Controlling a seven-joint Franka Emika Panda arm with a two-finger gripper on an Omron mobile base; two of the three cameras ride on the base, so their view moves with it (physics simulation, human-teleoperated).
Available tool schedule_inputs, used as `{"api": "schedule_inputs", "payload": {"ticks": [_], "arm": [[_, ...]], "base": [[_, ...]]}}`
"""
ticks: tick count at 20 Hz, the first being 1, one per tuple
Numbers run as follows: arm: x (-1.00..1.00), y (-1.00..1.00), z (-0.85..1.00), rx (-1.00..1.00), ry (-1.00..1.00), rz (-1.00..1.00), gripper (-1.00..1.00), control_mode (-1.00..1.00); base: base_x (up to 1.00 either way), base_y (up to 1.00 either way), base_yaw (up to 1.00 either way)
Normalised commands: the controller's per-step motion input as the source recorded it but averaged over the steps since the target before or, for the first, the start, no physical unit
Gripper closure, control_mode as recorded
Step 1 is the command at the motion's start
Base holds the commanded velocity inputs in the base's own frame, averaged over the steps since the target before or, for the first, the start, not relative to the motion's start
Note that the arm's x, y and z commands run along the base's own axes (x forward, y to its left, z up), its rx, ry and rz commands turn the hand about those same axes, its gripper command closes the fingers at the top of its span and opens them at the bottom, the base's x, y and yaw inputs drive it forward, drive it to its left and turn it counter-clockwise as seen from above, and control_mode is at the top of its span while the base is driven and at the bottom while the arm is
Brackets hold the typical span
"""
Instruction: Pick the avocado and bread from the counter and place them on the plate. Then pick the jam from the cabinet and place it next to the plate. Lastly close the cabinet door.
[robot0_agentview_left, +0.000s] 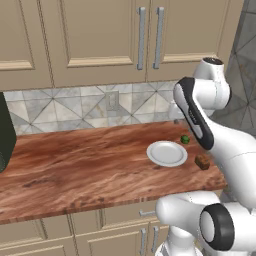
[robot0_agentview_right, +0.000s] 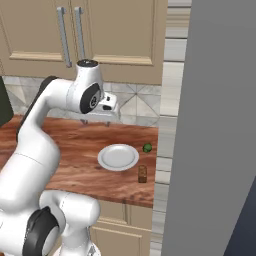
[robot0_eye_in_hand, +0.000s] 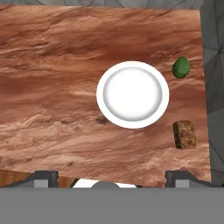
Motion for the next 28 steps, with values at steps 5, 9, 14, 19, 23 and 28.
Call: {"api": "schedule_inputs", "payload": {"ticks": [5,9,14,19,23,28], "arm": [[0.0,-0.71,-0.25,0.01,0.15,0.09,-1.0,-1.0],[0.0,-0.27,-0.36,-0.1,0.2,0.0,-1.0,-1.0],[0.0,-0.02,-0.61,-0.19,0.11,0.0,-1.0,-1.0],[0.0,-0.11,-0.51,-0.05,0.0,0.0,-1.0,-1.0],[0.02,-0.24,-0.55,0.0,0.05,0.0,-1.0,-1.0],[0.19,-0.29,-0.4,0.0,0.09,0.0,-1.0,-1.0]], "base": [[0.0,0.0,0.0],[0.0,0.0,0.0],[0.0,0.0,0.0],[0.0,0.0,0.0],[0.0,0.0,0.0],[0.0,0.0,0.0]]}}
